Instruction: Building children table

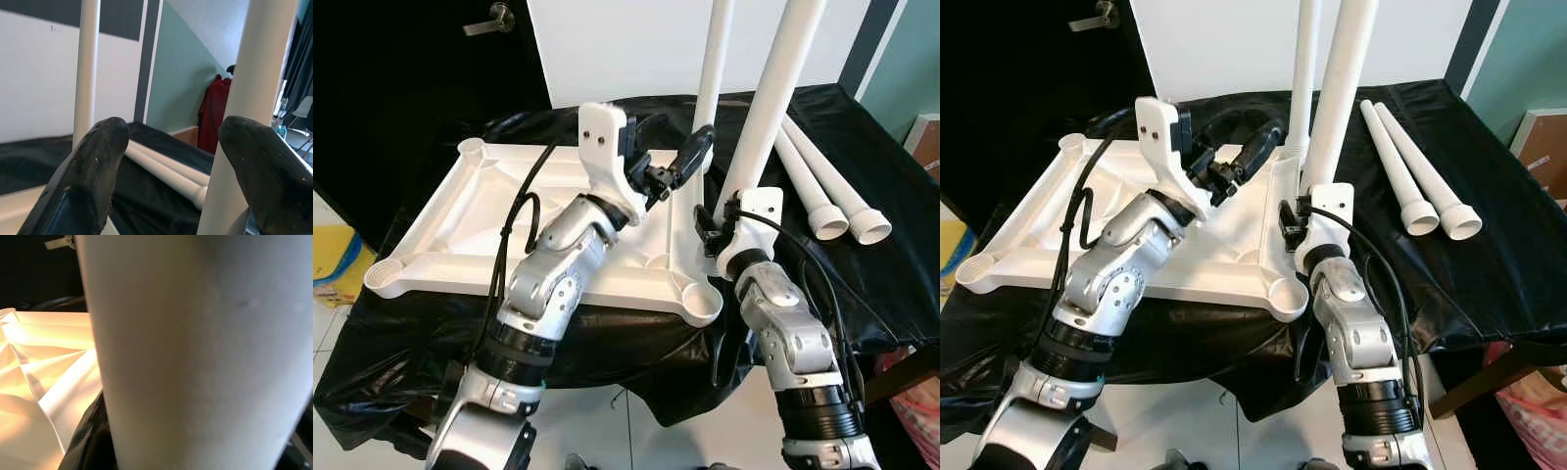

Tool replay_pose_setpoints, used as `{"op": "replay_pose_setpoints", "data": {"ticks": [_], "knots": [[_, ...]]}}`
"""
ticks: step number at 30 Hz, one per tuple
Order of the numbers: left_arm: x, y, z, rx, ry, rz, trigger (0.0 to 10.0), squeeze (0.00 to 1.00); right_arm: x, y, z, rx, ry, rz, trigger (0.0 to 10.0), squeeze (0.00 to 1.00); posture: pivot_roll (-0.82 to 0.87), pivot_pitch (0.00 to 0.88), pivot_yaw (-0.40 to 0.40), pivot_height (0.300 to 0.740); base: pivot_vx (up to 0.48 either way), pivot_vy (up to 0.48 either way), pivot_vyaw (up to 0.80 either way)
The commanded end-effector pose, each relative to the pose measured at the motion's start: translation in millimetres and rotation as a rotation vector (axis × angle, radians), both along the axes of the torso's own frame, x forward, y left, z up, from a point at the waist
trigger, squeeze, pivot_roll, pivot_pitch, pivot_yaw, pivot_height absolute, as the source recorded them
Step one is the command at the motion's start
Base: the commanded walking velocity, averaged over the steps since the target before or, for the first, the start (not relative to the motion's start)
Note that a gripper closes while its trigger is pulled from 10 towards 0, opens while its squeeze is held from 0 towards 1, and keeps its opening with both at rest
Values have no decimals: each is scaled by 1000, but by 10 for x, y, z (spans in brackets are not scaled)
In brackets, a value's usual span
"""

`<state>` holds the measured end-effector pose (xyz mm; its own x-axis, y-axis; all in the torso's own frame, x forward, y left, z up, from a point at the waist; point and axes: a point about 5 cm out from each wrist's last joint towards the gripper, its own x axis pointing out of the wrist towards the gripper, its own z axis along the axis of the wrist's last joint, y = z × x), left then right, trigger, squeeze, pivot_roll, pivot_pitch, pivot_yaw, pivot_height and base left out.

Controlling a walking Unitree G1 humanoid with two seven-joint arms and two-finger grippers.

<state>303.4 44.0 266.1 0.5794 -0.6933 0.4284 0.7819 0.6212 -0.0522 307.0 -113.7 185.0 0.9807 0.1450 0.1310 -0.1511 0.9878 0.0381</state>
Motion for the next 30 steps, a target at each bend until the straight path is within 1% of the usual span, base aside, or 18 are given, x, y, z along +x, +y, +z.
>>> {"op": "replay_pose_setpoints", "data": {"ticks": [1, 3, 4, 5, 6, 9, 14, 15, 16, 17, 18, 19, 21, 22, 23, 25, 27, 30], "knots": [[-54, -17, -26, 36, -22, -49, 10000, 0, -46, 19, 44, -1, -41, 0, 10000, 0, -133, 61, 57, 740, 0, 0, 0], [-68, 3, -161, 75, 6, -32, 10000, 0, -106, 23, 8, 12, -44, 15, 10000, 0, -134, 64, 56, 740, 0, 0, 0], [-68, 3, -161, 75, 6, -32, 10000, 0, -106, 23, 8, 12, -44, 15, 10000, 0, -134, 64, 56, 740, 0, 0, 0], [-80, 13, -235, 100, 21, -28, 10000, 0, -132, 24, -9, 19, -44, 25, 10000, 0, -133, 65, 55, 740, 0, 0, 0], [-104, 30, -387, 172, 36, -14, 10000, 0, -173, 26, -33, 22, -54, 42, 10000, 0, -133, 67, 55, 740, 0, 0, 0], [-113, 36, -439, 200, 37, -8, 10000, 0, -185, 27, -41, 21, -61, 48, 10000, 0, -133, 67, 55, 740, 0, 0, 0], [-156, 60, -573, 239, 73, -17, 10000, 0, -233, 39, -90, 24, -63, 73, 10000, 0, -133, 72, 53, 740, 0, 0, 0], [-165, 67, -642, 283, 81, -16, 10000, 0, -248, 39, -108, 26, -62, 79, 10000, 0, -130, 74, 53, 740, 0, 0, 0], [-165, 67, -642, 283, 81, -16, 10000, 0, -248, 39, -108, 26, -62, 79, 10000, 0, -130, 74, 53, 740, 0, 0, 0], [-178, 69, -746, 365, 77, -17, 10000, 0, -273, 43, -129, 26, -64, 93, 10000, 0, -126, 76, 53, 740, 0, 0, 0], [-178, 69, -746, 365, 77, -17, 10000, 0, -273, 43, -129, 26, -64, 93, 10000, 0, -126, 76, 53, 740, 0, 0, 0], [-192, 72, -848, 438, 79, -24, 10000, 0, -294, 46, -147, 23, -66, 104, 10000, 0, -126, 77, 53, 740, 0, 0, 0], [-225, 82, -990, 535, 83, -45, 10000, 0, -321, 49, -166, 17, -70, 117, 10000, 0, -126, 80, 53, 740, 0, 0, 0], [-225, 82, -990, 535, 83, -45, 10000, 0, -321, 49, -166, 17, -70, 117, 10000, 0, -126, 80, 53, 740, 0, 0, 0], [-238, 87, -1032, 562, 86, -55, 10000, 0, -327, 48, -171, 15, -72, 120, 10000, 0, -126, 80, 53, 740, 0, 0, 0], [-218, 127, -1161, 644, 135, -41, 10000, 0, -332, 46, -173, 17, -77, 123, 10000, 0, -127, 81, 54, 740, 0, 0, 0], [-190, 181, -1265, 737, 134, -25, 10000, 0, -331, 34, -175, 16, -79, 117, 10000, 0, -129, 84, 56, 740, 0, 0, 0], [-197, 190, -1290, 753, 150, -40, 10000, 0, -334, 32, -178, 17, -79, 118, 10000, 0, -130, 85, 57, 740, 0, 0, 0]]}}
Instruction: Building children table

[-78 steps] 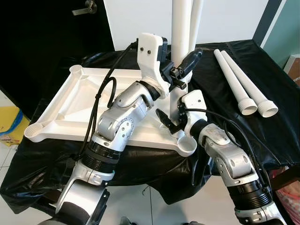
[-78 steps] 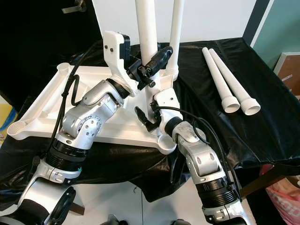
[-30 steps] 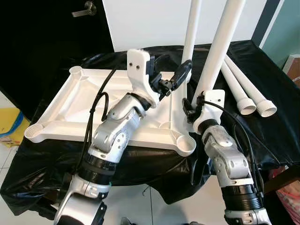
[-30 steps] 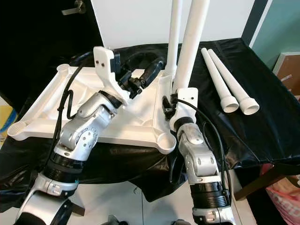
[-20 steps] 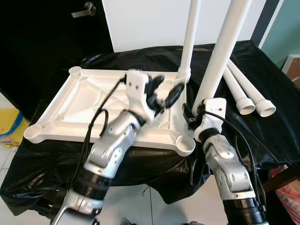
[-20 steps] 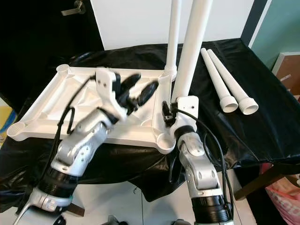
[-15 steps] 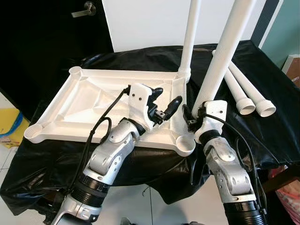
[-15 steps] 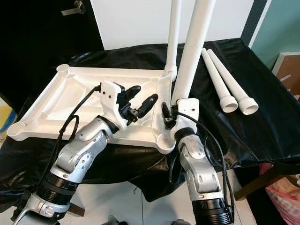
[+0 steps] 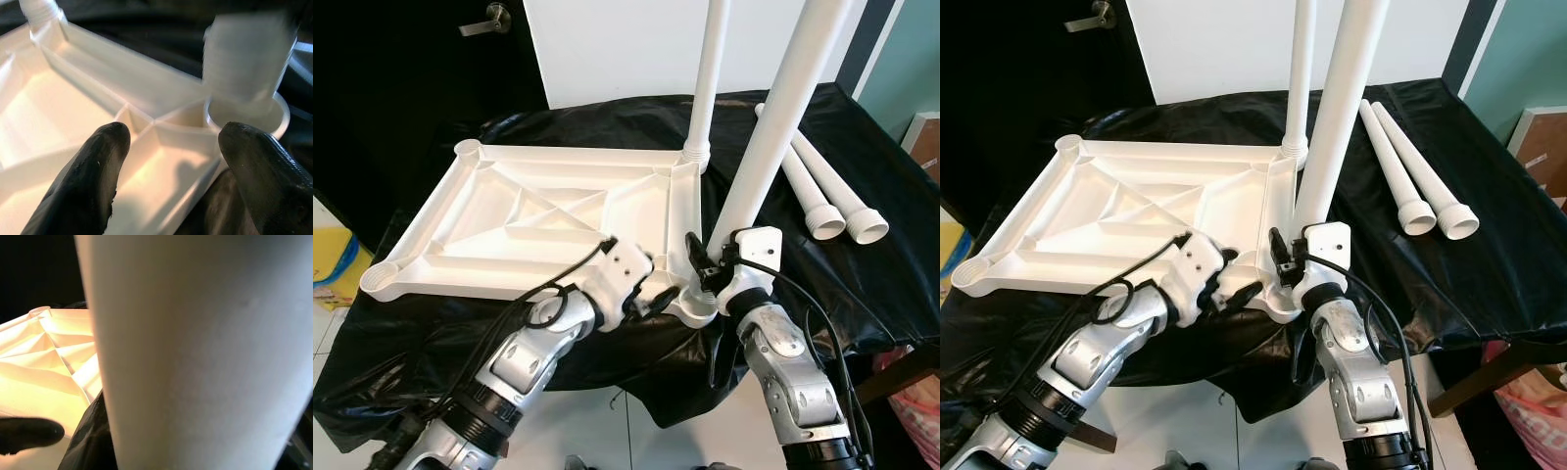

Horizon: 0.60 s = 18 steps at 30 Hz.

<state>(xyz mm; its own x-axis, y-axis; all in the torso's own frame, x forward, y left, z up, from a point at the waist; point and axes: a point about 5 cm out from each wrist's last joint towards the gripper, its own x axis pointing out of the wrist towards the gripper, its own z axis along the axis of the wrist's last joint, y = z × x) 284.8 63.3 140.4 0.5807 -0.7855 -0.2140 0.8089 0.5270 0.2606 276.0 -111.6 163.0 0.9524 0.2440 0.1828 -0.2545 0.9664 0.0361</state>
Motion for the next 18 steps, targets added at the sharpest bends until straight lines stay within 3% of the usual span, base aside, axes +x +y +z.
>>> {"op": "replay_pose_setpoints", "data": {"ticks": [1, 4, 6, 13, 18], "knots": [[-18, -2, -40, 37, 23, -25, 10000, 0, -26, 11, 40, 9, -27, 15, 10000, 0, -130, 86, 57, 740, 0, 0, 0], [-38, 5, -68, 59, 34, -41, 10000, 0, -32, 16, 29, 9, -26, 19, 10000, 0, -130, 88, 58, 740, 0, 0, 0], [-53, 29, -158, 140, 23, -52, 10000, 0, -44, 21, 15, 8, -25, 24, 10000, 0, -128, 93, 57, 740, 0, 0, 0], [-6, 24, -223, 220, -6, -41, 10000, 0, -48, 25, 12, 7, -27, 34, 10000, 0, -127, 99, 55, 740, 0, 0, 0], [161, -52, -173, 238, -45, 44, 10000, 0, -45, 39, 10, 9, -28, 39, 10000, 0, -126, 107, 54, 740, 0, 0, 0]]}}
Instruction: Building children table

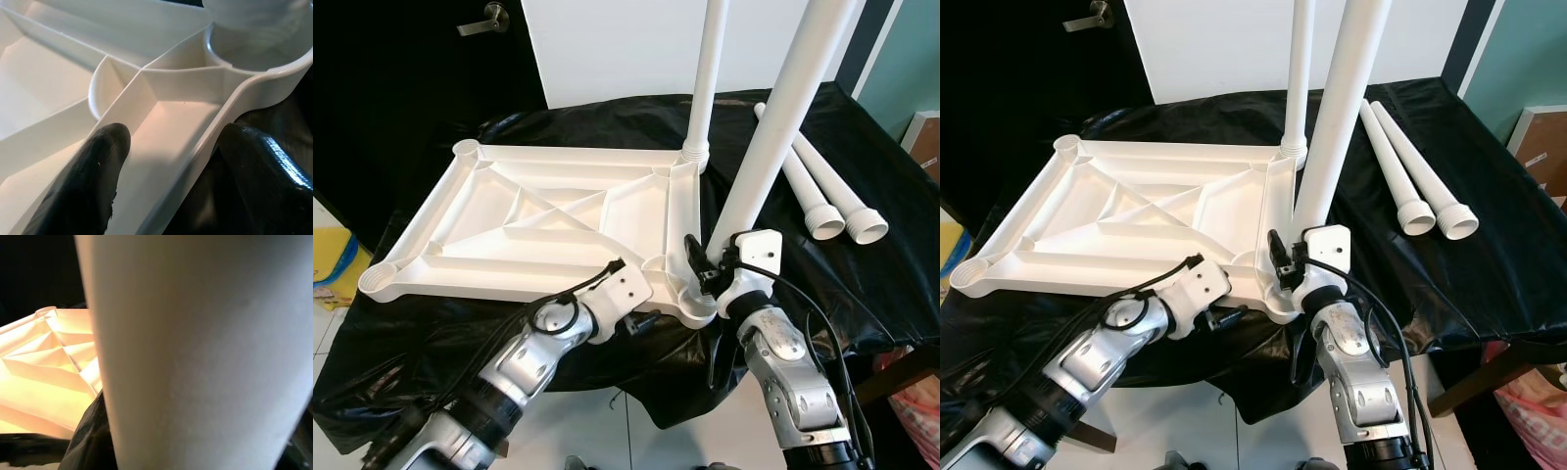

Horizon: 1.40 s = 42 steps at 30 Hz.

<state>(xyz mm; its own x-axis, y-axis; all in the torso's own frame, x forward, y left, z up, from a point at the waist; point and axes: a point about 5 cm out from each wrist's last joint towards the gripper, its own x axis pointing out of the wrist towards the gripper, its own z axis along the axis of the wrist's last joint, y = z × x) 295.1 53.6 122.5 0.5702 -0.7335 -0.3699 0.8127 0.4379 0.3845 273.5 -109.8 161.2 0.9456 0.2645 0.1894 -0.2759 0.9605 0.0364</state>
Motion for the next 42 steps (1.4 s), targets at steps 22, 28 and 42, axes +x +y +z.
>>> {"op": "replay_pose_setpoints", "data": {"ticks": [22, 28, 42], "knots": [[-79, 3, 289, -222, 4, -70, 10000, 0, 43, -1, 33, 1, -73, 3, 10000, 0, -125, 121, 61, 740, 0, 0, 0], [-247, 68, 358, -301, 74, -153, 10000, 0, 113, 5, 45, -10, -91, 15, 10000, 0, -109, 121, 56, 740, 0, 0, 0], [-372, 96, 448, -345, 94, -140, 10000, 0, 117, -38, -332, -71, 12, 40, 10000, 0, -98, 119, 50, 740, 0, 0, 0]]}}
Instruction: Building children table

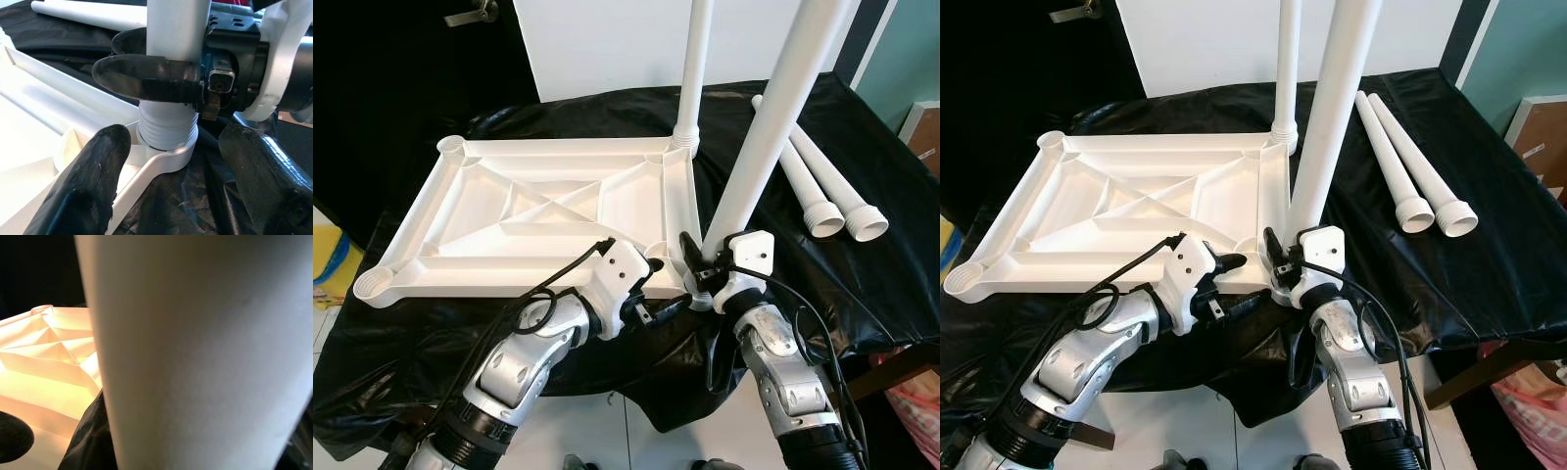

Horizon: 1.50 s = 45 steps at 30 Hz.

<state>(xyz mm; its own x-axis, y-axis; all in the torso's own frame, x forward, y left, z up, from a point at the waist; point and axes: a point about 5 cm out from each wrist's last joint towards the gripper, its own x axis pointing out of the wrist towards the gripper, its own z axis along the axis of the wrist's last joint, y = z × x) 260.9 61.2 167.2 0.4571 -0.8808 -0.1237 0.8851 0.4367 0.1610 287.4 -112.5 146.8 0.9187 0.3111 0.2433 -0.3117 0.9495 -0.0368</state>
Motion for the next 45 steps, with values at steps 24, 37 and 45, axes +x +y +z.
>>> {"op": "replay_pose_setpoints", "data": {"ticks": [24, 37, 45], "knots": [[-67, 28, 71, -4, 26, -15, 10000, 0, -105, -9, -395, -176, 15, 115, 10000, 0, -99, 123, 56, 740, 0, 0, 0], [-71, 29, 86, -2, 26, -19, 10000, 0, -106, 2, -510, -109, 107, 133, 10000, 0, -97, 119, 59, 740, 0, 0, 0], [-74, 32, 97, -3, 25, -22, 10000, 0, -37, -44, -596, -65, 222, 78, 10000, 0, -97, 113, 60, 740, 0, 0, 0]]}}
